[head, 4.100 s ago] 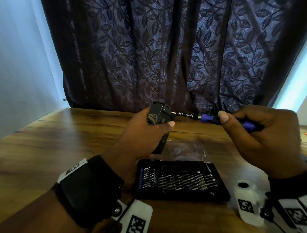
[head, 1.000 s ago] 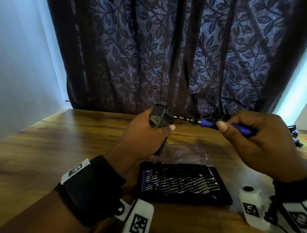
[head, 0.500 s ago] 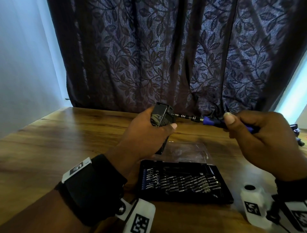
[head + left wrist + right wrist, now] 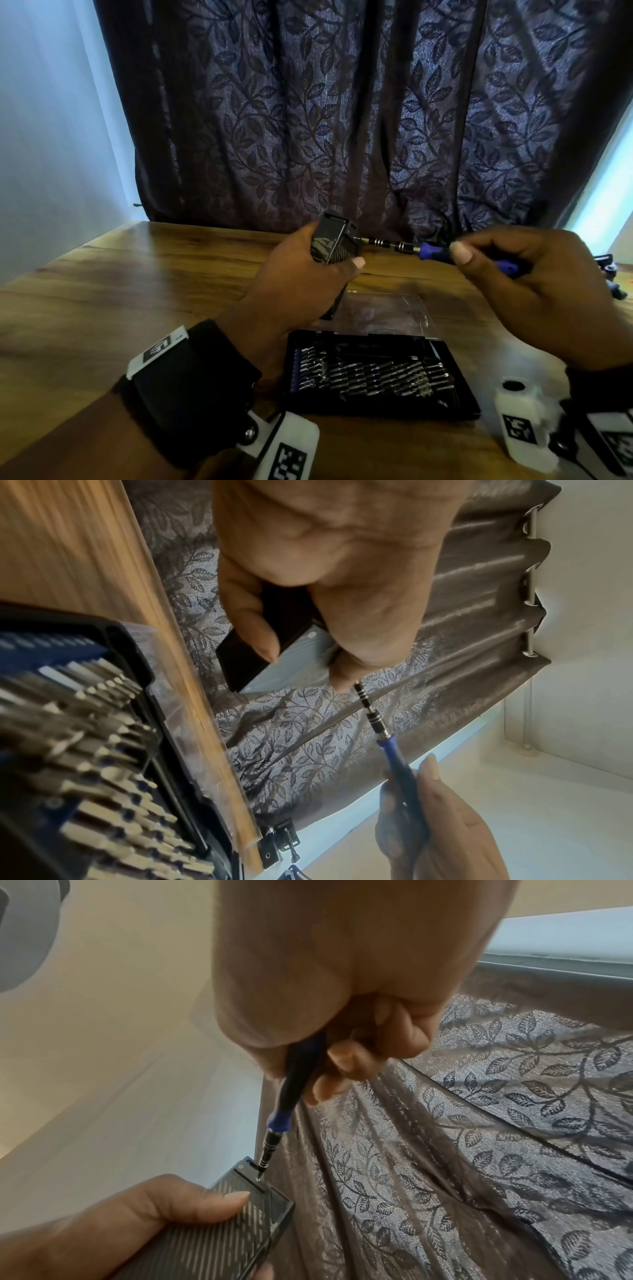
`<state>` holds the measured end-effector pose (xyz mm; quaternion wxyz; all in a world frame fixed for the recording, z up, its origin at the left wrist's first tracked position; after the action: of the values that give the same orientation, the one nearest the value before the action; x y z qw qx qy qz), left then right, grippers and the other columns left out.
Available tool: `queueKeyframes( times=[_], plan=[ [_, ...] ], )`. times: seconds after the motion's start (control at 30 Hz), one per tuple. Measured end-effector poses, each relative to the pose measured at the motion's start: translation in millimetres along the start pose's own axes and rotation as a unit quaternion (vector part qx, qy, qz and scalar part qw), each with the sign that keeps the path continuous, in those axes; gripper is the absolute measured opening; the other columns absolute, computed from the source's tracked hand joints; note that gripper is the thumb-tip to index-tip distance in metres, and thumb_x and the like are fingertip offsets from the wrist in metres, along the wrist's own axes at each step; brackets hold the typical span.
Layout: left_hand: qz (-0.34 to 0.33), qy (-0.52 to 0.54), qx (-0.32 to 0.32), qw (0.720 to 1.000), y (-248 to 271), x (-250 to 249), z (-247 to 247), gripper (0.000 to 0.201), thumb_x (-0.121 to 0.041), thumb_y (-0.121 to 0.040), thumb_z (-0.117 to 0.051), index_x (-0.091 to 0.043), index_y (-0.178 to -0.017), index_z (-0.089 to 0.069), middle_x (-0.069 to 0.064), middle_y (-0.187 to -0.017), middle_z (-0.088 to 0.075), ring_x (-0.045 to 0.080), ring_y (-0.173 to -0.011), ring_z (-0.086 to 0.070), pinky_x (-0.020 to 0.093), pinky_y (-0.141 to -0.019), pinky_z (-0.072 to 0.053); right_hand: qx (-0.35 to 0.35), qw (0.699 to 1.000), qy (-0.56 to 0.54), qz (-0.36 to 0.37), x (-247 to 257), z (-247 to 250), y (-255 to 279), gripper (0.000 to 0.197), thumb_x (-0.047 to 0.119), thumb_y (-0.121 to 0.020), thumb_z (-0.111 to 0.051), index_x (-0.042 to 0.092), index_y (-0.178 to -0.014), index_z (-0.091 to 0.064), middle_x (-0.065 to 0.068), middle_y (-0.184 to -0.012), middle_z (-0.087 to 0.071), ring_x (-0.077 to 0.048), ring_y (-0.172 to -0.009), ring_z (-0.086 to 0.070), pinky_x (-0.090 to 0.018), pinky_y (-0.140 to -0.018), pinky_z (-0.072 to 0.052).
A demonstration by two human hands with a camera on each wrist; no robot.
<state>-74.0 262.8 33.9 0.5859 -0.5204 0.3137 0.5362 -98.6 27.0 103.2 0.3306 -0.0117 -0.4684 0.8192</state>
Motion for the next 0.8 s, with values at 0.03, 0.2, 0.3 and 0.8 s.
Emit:
queueKeyframes(
  times=[0.03,0.2,0.3,0.8],
  plan=[
    [0.003,0.0,0.002,1.0,0.1,0.4,-0.6,0.021,-0.032,-0.087,-0.081,-0.039,-0.1,-0.066,-0.01,-0.095,-0.076,0.01,-0.088,-0.073,0.04,-0.083,-0.064,0.0,1.0,-0.017,-0.009,-0.1,0.4,0.2,0.013,0.04,-0.086,-0.073,0.027,-0.086,-0.07,0.005,-0.076,-0.066,-0.011,-0.065,-0.062,-0.011,-0.053,-0.041],
    [0.004,0.005,0.001,1.0,0.9,-0.5,0.9,0.022,-0.032,-0.087,-0.081,-0.038,-0.103,-0.067,-0.01,-0.096,-0.076,0.012,-0.09,-0.073,0.043,-0.084,-0.064,0.005,1.0,0.02,-0.001,1.6,-2.3,0.5,0.012,0.034,-0.082,-0.074,0.022,-0.08,-0.07,0.007,-0.063,-0.062,-0.006,-0.06,-0.057,-0.007,-0.052,-0.034],
    [-0.004,0.009,-0.002,1.0,0.9,-2.8,2.5,0.023,-0.031,-0.087,-0.082,-0.037,-0.103,-0.068,-0.012,-0.096,-0.076,0.01,-0.091,-0.073,0.04,-0.086,-0.063,0.0,1.0,0.026,0.004,4.0,-2.0,0.2,0.021,0.038,-0.092,-0.066,0.024,-0.078,-0.07,0.01,-0.057,-0.058,-0.006,-0.057,-0.055,-0.007,-0.049,-0.031],
    [-0.003,-0.017,0.007,1.0,1.7,-0.5,-1.6,0.032,-0.04,-0.084,-0.084,-0.038,-0.11,-0.066,-0.02,-0.096,-0.075,-0.004,-0.087,-0.069,0.029,-0.088,-0.06,-0.007,0.999,0.032,-0.018,6.6,0.8,-0.9,0.023,0.04,-0.089,-0.073,0.023,-0.074,-0.07,0.01,-0.062,-0.063,-0.013,-0.065,-0.06,-0.009,-0.048,-0.035]
  ],
)
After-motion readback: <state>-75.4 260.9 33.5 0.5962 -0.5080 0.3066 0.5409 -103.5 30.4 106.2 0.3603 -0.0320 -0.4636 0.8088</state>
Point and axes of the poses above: each hand's wrist, its own y-axis away from the middle knuckle, its own z-axis out of the back of the hand, x = y × z, the point moved 9 cm from there along -y, towards the middle knuckle
